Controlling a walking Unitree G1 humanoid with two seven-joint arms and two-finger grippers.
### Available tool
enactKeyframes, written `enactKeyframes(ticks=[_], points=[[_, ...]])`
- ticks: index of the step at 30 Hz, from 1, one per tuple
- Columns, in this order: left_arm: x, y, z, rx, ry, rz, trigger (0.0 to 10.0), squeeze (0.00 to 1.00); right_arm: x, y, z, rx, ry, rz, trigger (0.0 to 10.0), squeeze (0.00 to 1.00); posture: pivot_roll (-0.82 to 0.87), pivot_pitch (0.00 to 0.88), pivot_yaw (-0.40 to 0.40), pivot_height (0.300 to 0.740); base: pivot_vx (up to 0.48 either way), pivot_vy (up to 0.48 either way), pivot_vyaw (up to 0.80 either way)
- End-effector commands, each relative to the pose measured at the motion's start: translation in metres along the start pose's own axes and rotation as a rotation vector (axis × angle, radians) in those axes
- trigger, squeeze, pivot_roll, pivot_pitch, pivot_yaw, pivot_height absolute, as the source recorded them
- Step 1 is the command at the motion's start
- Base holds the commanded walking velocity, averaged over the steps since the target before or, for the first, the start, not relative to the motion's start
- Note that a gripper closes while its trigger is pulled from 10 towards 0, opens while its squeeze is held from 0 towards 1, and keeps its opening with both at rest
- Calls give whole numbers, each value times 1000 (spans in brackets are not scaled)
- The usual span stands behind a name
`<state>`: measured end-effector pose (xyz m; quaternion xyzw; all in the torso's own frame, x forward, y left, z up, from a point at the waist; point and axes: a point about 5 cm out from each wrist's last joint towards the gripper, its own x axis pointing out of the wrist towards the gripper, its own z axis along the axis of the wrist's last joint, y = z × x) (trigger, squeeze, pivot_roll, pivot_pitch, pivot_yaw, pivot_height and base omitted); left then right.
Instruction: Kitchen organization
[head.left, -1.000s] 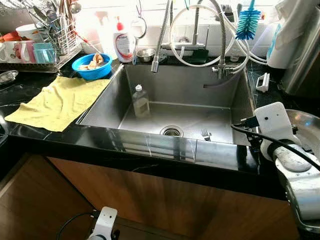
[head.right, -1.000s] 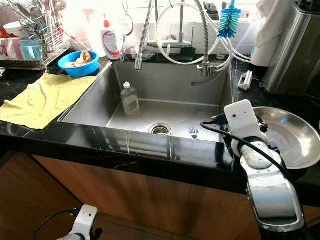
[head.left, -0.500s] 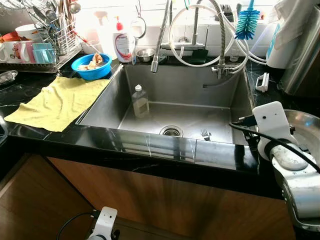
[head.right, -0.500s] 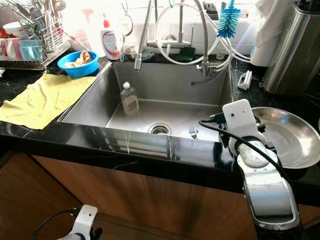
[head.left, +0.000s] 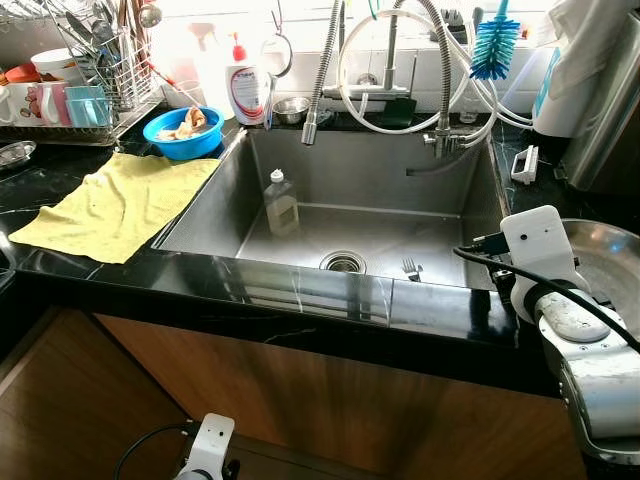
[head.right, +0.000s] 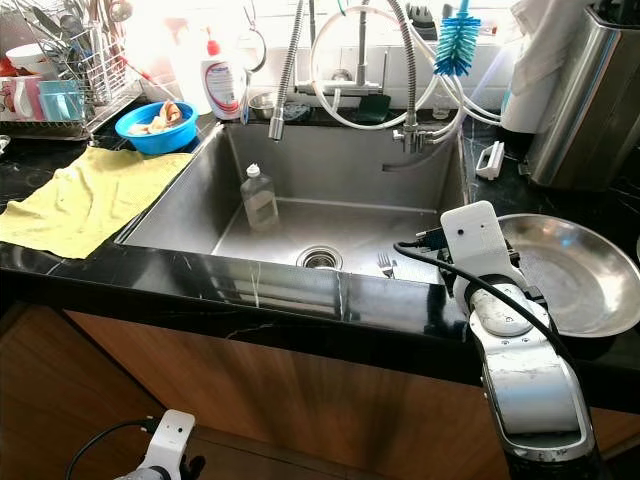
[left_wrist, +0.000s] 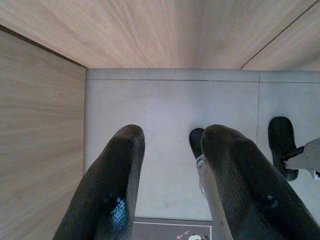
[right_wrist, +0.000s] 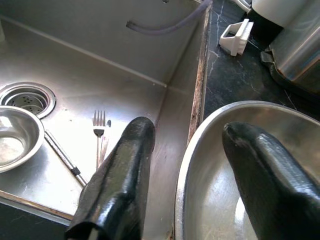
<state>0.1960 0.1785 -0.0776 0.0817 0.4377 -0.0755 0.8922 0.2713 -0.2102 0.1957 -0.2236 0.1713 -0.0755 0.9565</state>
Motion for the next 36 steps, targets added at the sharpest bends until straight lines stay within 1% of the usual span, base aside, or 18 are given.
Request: enactKeyframes(ticks=[1,2,3,4,5,8,13,14,15,16,17,24,25,26,27,28,30,36], points=[[-1,4,-2,-4,16,8,10000,0,0,3,-4,-6,25,2,2745,0,-200,0,77,740,0,0,0],[-1,4,-2,-5,16,8,10000,0,0,3,-5,-7,28,3,2745,0,-200,0,77,740,0,0,0],[-1,4,-2,-5,16,8,10000,0,0,3,-6,-9,31,2,3804,0,-200,0,77,740,0,0,0],[-1,4,-2,-5,16,7,10000,0,0,2,-7,-11,38,-3,6627,0,-201,0,77,740,0,0,0],[-1,4,-2,-5,17,7,10000,0,1,0,-8,-11,43,-8,10000,0,-201,0,77,740,0,0,0],[-1,4,-2,-5,16,6,10000,0,2,-3,-9,-5,51,-22,10000,0,-200,0,76,740,0,0,0],[-1,4,-3,-10,15,9,10000,0,2,-2,-11,-2,58,-23,10000,0,-199,0,75,740,0,0,0],[-1,4,-3,-10,15,9,10000,0,2,-1,-11,0,61,-22,5255,0,-199,0,75,740,0,0,0],[-1,4,-3,-9,15,9,10000,0,2,-1,-11,2,62,-20,4078,0,-199,0,75,740,0,0,0],[-1,4,-3,-10,15,9,10000,0,1,-1,-11,3,63,-21,3882,0,-199,0,75,740,0,0,0],[-1,4,-3,-10,15,9,10000,0,1,-1,-11,4,63,-22,0,0,-199,0,75,740,0,0,0],[-1,4,-2,-9,15,8,10000,0,1,-1,-11,9,60,-24,0,0,-201,0,77,740,0,0,0],[-1,4,-2,-9,15,8,10000,0,1,-2,-11,9,60,-24,980,0,-201,0,76,740,0,0,0],[-1,4,-2,-9,15,8,10000,0,1,-2,-11,10,59,-25,1373,0,-200,0,76,740,0,0,0],[-1,4,-2,-9,15,8,10000,0,1,-2,-11,10,59,-26,2784,0,-200,0,76,740,0,0,0],[-1,4,-2,-9,15,9,10000,0,1,-2,-10,10,58,-27,157,0,-200,0,76,740,0,0,0],[-1,3,-2,-10,16,9,10000,0,1,-2,-9,11,55,-23,0,0,-199,0,76,740,0,0,0],[-1,4,-2,-10,16,8,10000,0,1,-1,-10,14,55,-21,0,0,-199,0,76,740,0,0,0]])
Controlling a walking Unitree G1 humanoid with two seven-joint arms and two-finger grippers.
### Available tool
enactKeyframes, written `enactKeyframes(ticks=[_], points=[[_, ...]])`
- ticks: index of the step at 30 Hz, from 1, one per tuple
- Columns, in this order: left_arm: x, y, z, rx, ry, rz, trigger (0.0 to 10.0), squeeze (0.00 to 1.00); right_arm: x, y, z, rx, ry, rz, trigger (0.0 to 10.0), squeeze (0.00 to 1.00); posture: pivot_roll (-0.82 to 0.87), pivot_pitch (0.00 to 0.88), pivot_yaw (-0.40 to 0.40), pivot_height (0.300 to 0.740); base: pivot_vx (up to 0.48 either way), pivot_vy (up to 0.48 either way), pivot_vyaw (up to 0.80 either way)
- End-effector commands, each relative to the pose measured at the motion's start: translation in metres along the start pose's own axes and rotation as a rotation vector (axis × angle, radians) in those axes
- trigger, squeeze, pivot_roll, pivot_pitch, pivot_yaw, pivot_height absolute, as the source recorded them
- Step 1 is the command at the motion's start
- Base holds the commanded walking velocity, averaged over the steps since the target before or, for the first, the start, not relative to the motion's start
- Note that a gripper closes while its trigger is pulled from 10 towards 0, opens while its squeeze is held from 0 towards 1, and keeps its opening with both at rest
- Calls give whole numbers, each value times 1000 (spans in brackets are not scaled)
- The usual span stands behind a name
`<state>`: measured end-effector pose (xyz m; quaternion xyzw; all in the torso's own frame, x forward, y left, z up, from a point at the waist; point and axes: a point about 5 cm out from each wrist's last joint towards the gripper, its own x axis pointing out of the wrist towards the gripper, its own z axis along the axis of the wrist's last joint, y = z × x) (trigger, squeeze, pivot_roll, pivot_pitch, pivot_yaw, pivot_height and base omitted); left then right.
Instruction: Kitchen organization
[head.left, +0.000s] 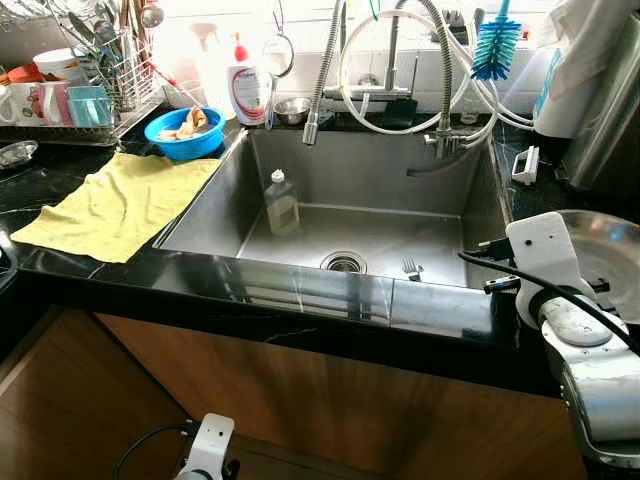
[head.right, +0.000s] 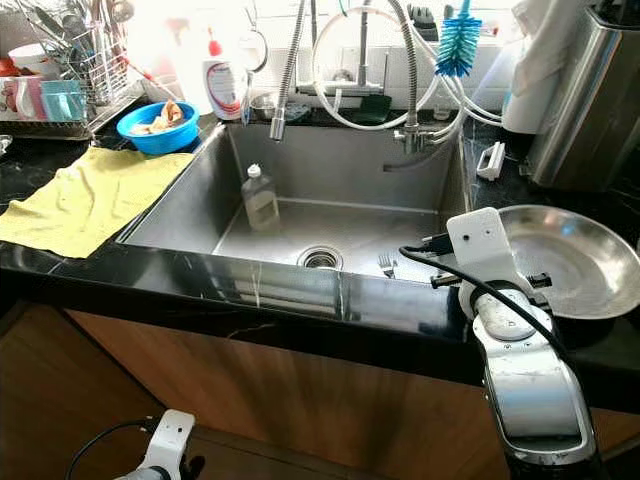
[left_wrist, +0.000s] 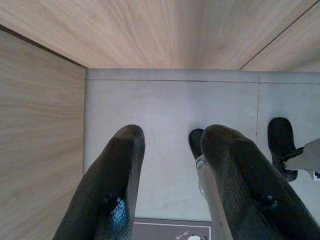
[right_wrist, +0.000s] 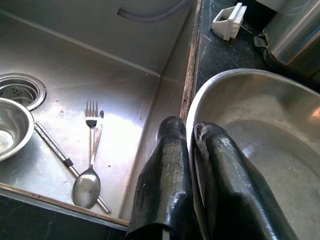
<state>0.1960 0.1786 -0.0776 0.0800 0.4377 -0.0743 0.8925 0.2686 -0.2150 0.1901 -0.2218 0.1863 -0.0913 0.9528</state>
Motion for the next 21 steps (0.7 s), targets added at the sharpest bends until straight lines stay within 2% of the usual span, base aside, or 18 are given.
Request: enactKeyframes(ticks=[1,6,7,8,9,10,11,13,19,21], points=[[-1,4,-2,-6,16,8,10000,0,1,1,-2,9,18,2,0,0,-199,0,77,740,0,0,0],[-1,4,-2,-5,16,7,10000,0,0,1,2,10,-2,4,0,0,-199,0,77,740,0,0,0],[-1,4,-2,-4,16,8,10000,0,0,4,8,-7,-43,26,4471,0,-200,0,77,740,0,0,0],[-1,4,-2,-4,16,8,10000,0,0,4,8,-7,-43,26,4471,0,-200,0,77,740,0,0,0],[-1,4,-2,-3,16,8,10000,0,-1,10,17,-11,-98,64,10000,0,-202,0,78,740,0,0,0],[-1,4,-2,-3,16,8,10000,0,-1,10,17,-11,-98,64,10000,0,-202,0,78,740,0,0,0],[-1,4,-2,-3,16,8,10000,0,-3,16,27,2,-158,94,10000,0,-202,0,78,740,0,0,0],[-1,4,-2,-4,15,8,10000,0,-5,18,33,13,-193,108,10000,0,-200,0,77,740,0,0,0],[-1,3,-2,-5,15,9,10000,0,-8,17,49,50,-296,120,10000,0,-202,0,76,740,0,0,0],[-1,3,-2,-4,15,9,10000,0,-11,21,54,51,-351,180,10000,0,-205,0,76,740,0,0,0]])
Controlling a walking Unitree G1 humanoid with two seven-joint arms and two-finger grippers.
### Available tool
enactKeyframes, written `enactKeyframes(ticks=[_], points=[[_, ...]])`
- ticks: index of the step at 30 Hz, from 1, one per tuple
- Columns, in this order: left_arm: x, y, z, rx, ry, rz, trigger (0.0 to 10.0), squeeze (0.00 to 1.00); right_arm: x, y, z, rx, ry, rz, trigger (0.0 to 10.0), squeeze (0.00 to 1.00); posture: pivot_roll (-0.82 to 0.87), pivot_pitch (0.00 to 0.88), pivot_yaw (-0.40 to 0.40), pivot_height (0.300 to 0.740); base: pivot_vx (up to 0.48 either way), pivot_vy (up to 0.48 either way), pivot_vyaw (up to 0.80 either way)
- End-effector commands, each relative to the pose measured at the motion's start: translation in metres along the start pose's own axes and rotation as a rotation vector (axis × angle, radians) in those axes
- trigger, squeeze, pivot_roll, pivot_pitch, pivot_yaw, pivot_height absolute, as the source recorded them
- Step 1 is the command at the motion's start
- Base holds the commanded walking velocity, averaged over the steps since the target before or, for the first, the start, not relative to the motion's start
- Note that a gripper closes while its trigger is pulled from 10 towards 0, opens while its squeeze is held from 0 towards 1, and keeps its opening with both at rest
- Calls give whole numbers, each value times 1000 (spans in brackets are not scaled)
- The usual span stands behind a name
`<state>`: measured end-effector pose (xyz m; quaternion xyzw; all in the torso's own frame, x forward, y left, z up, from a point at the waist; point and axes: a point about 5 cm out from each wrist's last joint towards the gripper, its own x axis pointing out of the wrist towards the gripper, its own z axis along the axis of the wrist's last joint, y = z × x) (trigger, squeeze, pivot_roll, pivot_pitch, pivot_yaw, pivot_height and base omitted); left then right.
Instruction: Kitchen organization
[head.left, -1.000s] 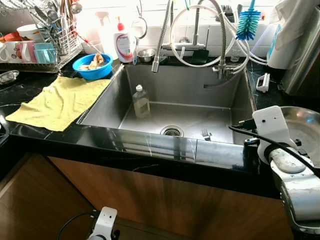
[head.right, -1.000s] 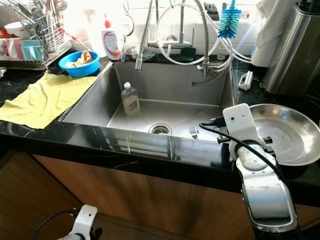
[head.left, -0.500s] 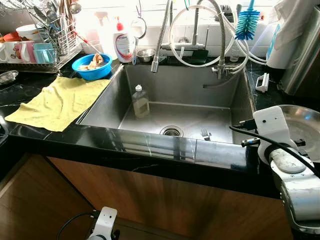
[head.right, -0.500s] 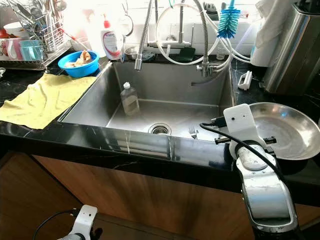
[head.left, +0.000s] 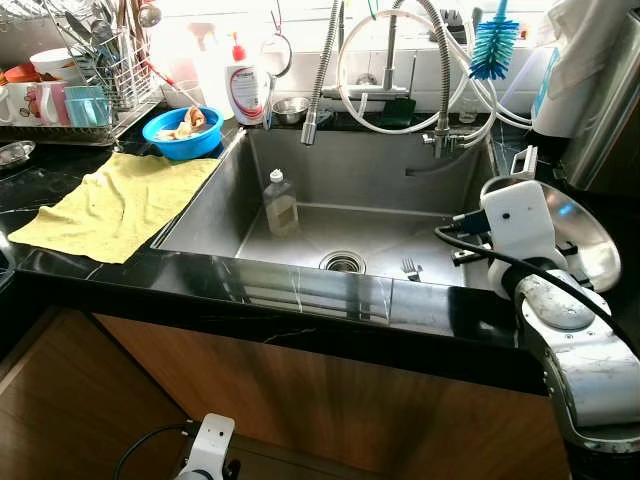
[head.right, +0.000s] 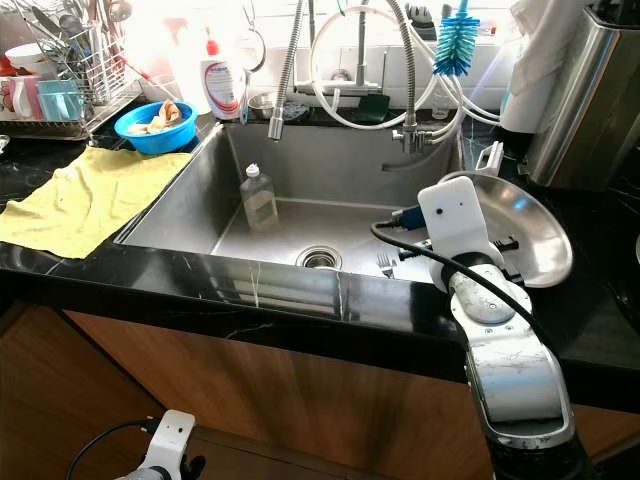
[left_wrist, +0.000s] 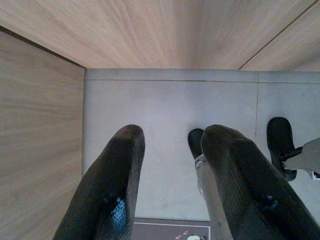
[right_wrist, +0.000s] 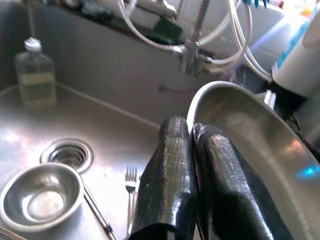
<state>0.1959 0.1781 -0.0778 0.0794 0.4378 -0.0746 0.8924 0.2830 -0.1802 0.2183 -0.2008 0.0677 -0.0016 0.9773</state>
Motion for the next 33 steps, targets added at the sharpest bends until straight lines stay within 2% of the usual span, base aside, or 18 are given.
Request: enactKeyframes(ticks=[1,4,7,16,21,29,33], points=[[-1,4,-2,-3,15,10,10000,0,-2,3,12,13,-79,48,10000,0,-205,0,76,740,0,0,0],[-1,4,-2,-2,14,10,10000,0,-4,20,16,-2,-144,178,10000,0,-204,0,75,740,0,0,0],[-1,4,-2,-3,14,10,10000,0,-4,22,16,12,-144,193,10000,0,-204,0,75,740,0,0,0],[-1,4,-2,-2,12,13,10000,0,0,32,19,10,-273,339,10000,0,-201,0,77,740,0,0,0],[0,4,-1,-3,11,14,10000,0,8,31,16,17,-299,372,10000,0,-199,0,77,740,0,0,0],[0,3,-1,-2,10,13,10000,0,32,22,11,157,-319,367,10000,0,-198,0,79,740,0,0,0],[0,3,0,-3,9,13,10000,0,42,18,15,210,-346,369,10000,0,-198,0,79,740,0,0,0]])
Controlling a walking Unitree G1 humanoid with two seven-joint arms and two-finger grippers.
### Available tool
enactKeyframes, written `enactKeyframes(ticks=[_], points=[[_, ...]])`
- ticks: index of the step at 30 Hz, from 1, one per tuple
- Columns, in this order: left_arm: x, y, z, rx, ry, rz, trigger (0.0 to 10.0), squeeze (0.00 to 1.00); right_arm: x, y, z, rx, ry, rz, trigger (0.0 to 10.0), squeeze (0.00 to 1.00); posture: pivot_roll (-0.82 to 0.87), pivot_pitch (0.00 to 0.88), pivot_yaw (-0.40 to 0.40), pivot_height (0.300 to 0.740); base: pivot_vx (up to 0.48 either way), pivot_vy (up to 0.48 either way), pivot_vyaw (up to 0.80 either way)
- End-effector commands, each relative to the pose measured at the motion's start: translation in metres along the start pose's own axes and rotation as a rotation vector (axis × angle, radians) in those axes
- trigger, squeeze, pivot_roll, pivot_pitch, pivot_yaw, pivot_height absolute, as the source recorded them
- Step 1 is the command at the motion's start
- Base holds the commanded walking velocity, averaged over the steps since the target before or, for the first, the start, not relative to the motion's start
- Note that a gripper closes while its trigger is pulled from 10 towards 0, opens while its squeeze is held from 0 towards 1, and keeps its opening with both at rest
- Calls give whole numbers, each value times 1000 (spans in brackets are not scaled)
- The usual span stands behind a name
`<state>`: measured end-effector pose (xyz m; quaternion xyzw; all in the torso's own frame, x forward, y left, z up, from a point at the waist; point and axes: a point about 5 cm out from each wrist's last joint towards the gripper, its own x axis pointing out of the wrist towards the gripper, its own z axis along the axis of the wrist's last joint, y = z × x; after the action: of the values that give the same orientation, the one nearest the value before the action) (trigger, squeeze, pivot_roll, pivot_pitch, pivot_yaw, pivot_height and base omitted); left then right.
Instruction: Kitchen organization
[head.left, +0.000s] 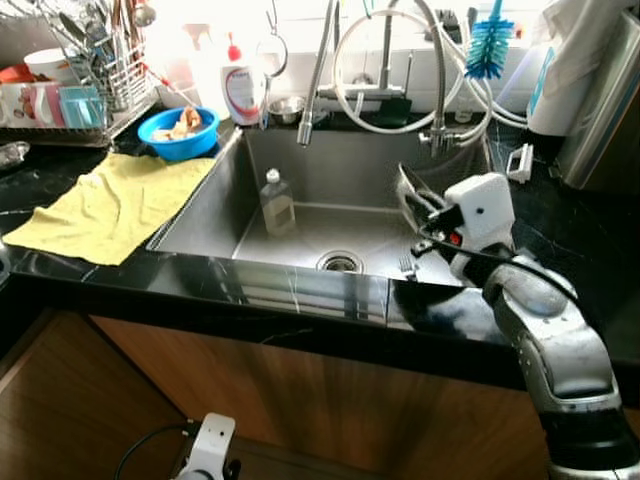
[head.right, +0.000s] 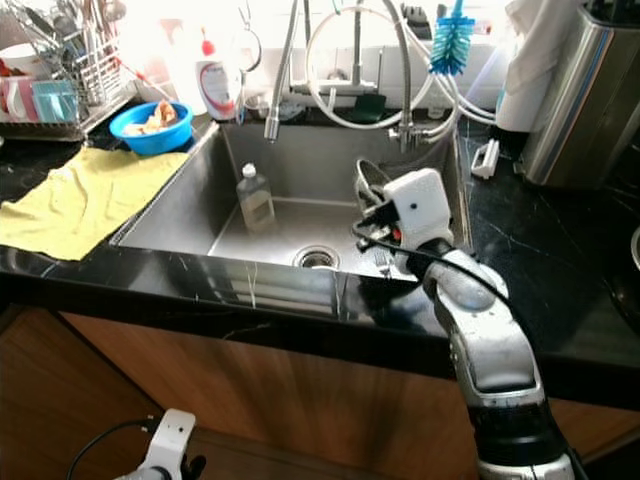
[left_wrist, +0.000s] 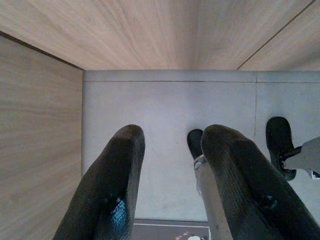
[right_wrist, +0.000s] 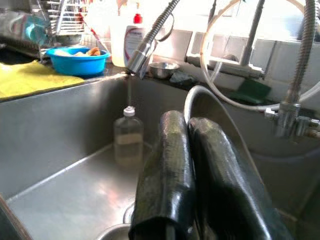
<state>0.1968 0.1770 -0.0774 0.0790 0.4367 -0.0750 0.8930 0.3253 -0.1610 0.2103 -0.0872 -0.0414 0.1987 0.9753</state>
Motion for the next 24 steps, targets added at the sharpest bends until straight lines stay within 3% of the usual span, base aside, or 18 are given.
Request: enactKeyframes(ticks=[1,13,17,23,24], points=[[-1,4,-1,-3,11,14,10000,0,4,-1,10,14,-59,9,10000,0,-198,0,79,740,0,0,0],[0,3,-1,-5,9,15,10000,0,34,-9,-8,148,-55,-6,10000,0,-194,0,76,740,0,0,0],[0,3,-1,-6,9,16,10000,0,40,-11,-22,111,-5,-31,10000,0,-191,0,74,740,0,0,0],[0,3,-1,-7,9,15,10000,0,42,-13,-25,125,-14,-40,10000,0,-192,0,74,740,0,0,0],[0,3,-1,-6,9,15,10000,0,42,-13,-25,130,-14,-42,10000,224,-192,0,74,740,0,0,0]])
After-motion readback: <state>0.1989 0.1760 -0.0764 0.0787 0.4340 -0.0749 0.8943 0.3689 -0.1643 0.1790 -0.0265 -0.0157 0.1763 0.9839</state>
